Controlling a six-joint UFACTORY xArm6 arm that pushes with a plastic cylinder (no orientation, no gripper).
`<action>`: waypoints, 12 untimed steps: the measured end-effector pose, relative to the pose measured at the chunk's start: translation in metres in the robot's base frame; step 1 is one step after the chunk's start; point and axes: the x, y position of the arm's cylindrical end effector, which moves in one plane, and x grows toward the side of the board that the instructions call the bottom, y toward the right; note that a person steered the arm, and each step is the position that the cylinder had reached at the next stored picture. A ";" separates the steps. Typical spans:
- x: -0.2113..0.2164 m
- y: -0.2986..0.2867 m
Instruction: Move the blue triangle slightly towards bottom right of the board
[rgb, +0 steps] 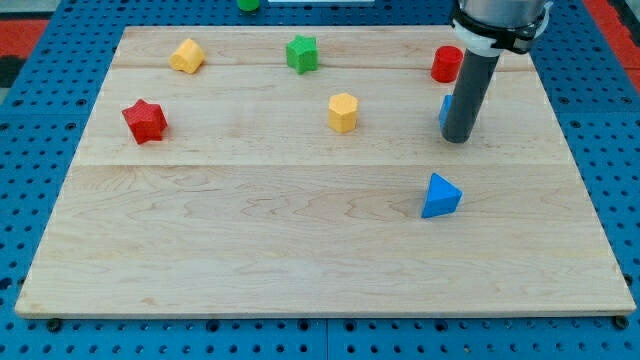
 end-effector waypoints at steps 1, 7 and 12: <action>0.000 -0.039; -0.050 -0.071; -0.031 -0.071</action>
